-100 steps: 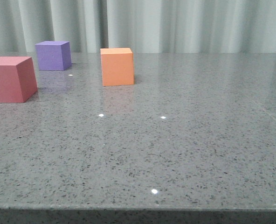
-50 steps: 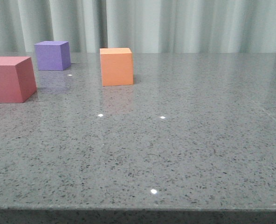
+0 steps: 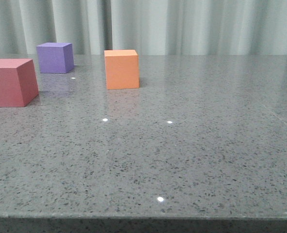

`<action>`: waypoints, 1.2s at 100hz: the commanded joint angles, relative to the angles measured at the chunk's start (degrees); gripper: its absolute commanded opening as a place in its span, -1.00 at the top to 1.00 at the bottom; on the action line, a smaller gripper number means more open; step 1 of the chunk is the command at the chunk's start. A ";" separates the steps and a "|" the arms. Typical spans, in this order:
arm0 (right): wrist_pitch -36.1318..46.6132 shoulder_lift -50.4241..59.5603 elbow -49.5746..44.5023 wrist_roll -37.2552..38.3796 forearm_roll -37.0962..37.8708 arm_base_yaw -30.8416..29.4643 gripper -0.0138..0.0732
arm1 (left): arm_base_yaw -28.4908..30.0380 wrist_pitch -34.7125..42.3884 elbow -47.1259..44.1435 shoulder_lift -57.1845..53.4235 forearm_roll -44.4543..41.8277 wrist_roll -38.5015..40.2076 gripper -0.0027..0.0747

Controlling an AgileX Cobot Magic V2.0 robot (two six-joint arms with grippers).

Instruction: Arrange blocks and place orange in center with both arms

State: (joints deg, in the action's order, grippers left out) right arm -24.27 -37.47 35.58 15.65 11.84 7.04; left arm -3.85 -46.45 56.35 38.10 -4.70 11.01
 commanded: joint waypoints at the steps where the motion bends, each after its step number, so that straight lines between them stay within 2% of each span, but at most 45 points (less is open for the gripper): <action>1: 4.64 -0.04 1.48 -0.57 1.27 -0.23 0.84 | 0.16 3.57 2.28 1.89 -0.39 0.28 0.98; 25: 4.64 -0.04 1.48 -0.57 1.27 -0.23 0.84 | 0.16 2.91 2.28 4.40 -0.39 0.28 0.98; 34: 4.64 -0.04 1.48 -0.57 1.27 -0.23 0.84 | 0.16 2.18 2.28 4.53 -0.39 0.28 0.84; 44: 4.64 -0.04 1.48 -0.57 1.27 -0.23 0.84 | 0.16 1.59 2.14 4.53 -0.39 0.28 0.45; 56: 4.64 -0.04 1.48 -0.57 1.27 -0.23 0.84 | 0.16 0.88 2.14 4.53 -0.39 0.28 -0.35; 64: 4.64 -0.04 1.48 -0.57 1.27 -0.23 0.84 | 0.16 0.88 2.14 4.53 -0.15 0.28 -0.75; 67: 4.64 -0.04 1.48 -0.57 1.27 -0.23 0.84 | 0.16 0.88 2.14 4.53 -0.15 0.28 -0.82; 88: 4.64 -0.04 1.48 -0.57 1.27 -0.23 0.84 | 0.16 0.95 2.14 4.98 3.44 0.28 -0.84; 98: 4.64 -0.04 1.48 -0.57 1.27 -0.23 0.84 | 0.16 2.87 2.14 6.80 7.89 0.28 -0.77; 120: 4.54 -0.04 1.48 -0.57 1.27 -0.23 0.84 | -0.79 9.37 2.73 14.62 12.64 0.28 -0.76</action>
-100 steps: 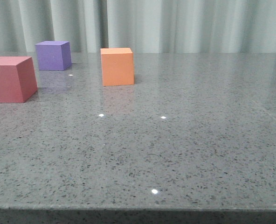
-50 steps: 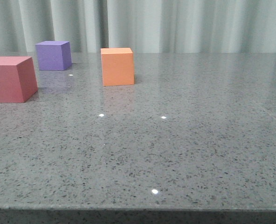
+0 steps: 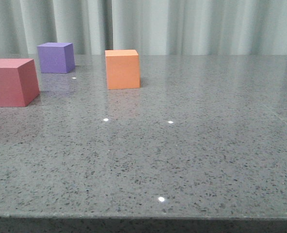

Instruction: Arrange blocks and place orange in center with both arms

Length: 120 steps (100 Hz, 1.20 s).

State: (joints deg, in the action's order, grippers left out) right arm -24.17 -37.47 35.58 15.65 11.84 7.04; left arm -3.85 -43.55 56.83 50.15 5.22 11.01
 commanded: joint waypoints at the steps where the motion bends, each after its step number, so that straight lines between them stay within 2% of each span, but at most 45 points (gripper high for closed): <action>1: 4.44 -0.04 1.48 -0.57 1.27 -0.23 0.84 | -0.95 6.60 2.26 2.91 3.06 0.28 -0.76; 22: 4.40 -0.04 1.48 -0.57 1.27 -0.23 0.84 | -10.14 11.19 8.13 14.25 3.90 0.28 -0.74; 46: 4.38 -0.04 1.48 -0.57 1.27 -0.23 0.84 | -18.91 11.33 22.86 31.03 3.57 1.85 -0.74; 52: 4.38 -0.04 1.48 -0.57 1.27 -0.23 0.84 | -20.71 10.68 26.54 34.80 1.36 4.23 -0.74; 65: 4.38 -0.04 1.48 -0.57 1.27 -0.23 0.84 | -24.63 8.80 35.61 43.07 -7.94 14.64 -0.72; 78: 4.38 -0.04 1.48 -0.57 1.27 -0.23 0.84 | -28.86 1.10 45.39 50.73 -18.72 21.73 -0.72; 97: 4.38 -0.04 1.48 -0.57 1.27 -0.23 0.84 | -32.36 -3.47 54.93 58.74 -20.73 21.99 -0.72; 120: 4.38 -0.04 1.48 -0.57 1.27 -0.23 0.84 | -33.10 -5.06 56.10 62.33 -23.73 25.88 -0.72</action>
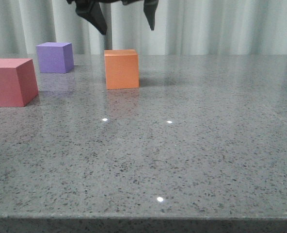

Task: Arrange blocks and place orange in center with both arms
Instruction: 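Lower the open left gripper over the orange cube and close it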

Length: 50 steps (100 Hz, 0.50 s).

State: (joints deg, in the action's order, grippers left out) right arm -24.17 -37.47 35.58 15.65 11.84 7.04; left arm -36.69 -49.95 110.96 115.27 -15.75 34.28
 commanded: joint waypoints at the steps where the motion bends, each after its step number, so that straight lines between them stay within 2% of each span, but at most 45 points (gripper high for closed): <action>1: 4.38 -0.04 1.48 -0.57 1.27 -0.23 0.84 | -0.26 1.25 1.96 -2.67 -2.95 2.98 -0.72; 50: 4.38 -0.04 1.48 -0.57 1.27 -0.23 0.84 | -0.26 0.48 1.85 -2.33 -4.72 7.22 -0.72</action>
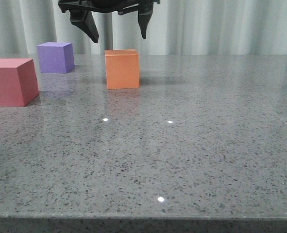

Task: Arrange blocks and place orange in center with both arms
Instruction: 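Lower the open left gripper over the orange cube and close it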

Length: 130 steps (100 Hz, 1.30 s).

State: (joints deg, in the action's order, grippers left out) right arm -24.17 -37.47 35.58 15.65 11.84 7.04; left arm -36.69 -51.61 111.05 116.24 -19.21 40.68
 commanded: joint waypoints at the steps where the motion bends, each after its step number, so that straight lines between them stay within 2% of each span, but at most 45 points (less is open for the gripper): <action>1: 4.38 -0.04 1.48 -0.57 1.27 -0.23 0.84 | -0.26 2.14 1.76 -3.30 -1.26 0.82 -0.72; 48: 4.38 -0.04 1.48 -0.57 1.27 -0.23 0.84 | -0.26 5.37 -3.69 -3.30 -0.92 1.90 -0.72; 97: 4.38 -0.04 1.48 -0.57 1.27 -0.23 0.84 | -0.38 6.06 -4.87 -1.24 1.42 1.90 -0.71; 102: 4.38 -0.04 1.48 -0.57 1.27 -0.23 0.84 | -0.67 5.98 -4.87 -1.01 1.42 1.90 -0.65; 109: 4.38 -0.04 1.48 -0.57 1.27 -0.23 0.84 | -1.22 5.92 -4.97 -1.01 0.83 1.90 -0.46; 121: 4.38 -0.04 1.48 -0.57 1.27 -0.23 0.84 | -2.26 5.92 -4.87 -1.01 -1.73 1.90 0.06; 130: 4.38 -0.04 1.48 -0.57 1.27 -0.23 0.84 | -2.62 5.80 -4.87 -1.24 -2.36 1.90 0.31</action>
State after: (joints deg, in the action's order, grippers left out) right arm -24.17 -37.47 35.58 15.65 11.84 7.04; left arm -38.73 -48.33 104.73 118.69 -19.79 41.98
